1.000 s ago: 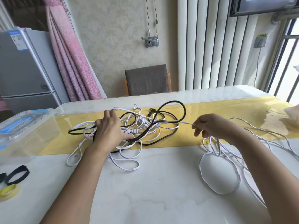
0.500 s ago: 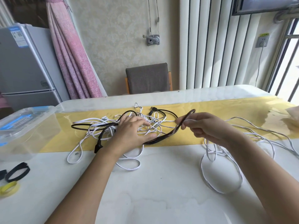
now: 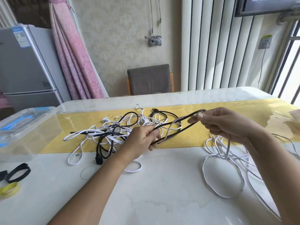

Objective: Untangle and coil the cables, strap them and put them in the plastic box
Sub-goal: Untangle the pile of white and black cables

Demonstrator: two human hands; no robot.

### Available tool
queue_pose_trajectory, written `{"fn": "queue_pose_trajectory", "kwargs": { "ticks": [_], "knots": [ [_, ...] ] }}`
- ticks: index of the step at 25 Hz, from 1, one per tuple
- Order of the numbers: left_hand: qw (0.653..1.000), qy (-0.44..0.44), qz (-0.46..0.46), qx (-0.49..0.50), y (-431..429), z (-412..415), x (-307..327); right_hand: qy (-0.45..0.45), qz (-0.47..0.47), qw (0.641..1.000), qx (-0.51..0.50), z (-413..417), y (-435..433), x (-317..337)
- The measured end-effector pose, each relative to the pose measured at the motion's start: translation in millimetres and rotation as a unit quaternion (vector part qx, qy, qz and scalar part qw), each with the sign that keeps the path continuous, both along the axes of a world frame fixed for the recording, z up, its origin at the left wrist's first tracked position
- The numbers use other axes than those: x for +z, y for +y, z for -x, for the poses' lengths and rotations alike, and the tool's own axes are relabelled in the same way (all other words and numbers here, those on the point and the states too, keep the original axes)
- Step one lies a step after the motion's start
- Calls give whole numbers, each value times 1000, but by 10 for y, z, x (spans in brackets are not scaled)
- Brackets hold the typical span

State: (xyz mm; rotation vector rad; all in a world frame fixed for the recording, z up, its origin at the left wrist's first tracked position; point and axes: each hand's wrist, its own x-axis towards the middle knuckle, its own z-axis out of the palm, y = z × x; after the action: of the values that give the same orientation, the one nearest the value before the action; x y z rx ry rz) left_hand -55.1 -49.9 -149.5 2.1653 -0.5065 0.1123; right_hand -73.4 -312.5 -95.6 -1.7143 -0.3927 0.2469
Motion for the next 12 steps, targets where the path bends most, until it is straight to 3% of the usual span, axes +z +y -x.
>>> {"fn": "queue_pose_trajectory", "kwargs": {
  "ticks": [3,5,8,12],
  "knots": [
    [992,49,100,65,89,-41,167,-10,-31,997,-70,-17,12,7],
    [984,54,131,107,208,-56,294,-21,3,996,-83,-13,11,8],
    [988,57,100,102,308,-19,373,-69,181,977,-90,-23,94,-52],
    [994,91,45,30,250,31,338,-148,390,904,-95,-33,299,-173]
  ]
}}
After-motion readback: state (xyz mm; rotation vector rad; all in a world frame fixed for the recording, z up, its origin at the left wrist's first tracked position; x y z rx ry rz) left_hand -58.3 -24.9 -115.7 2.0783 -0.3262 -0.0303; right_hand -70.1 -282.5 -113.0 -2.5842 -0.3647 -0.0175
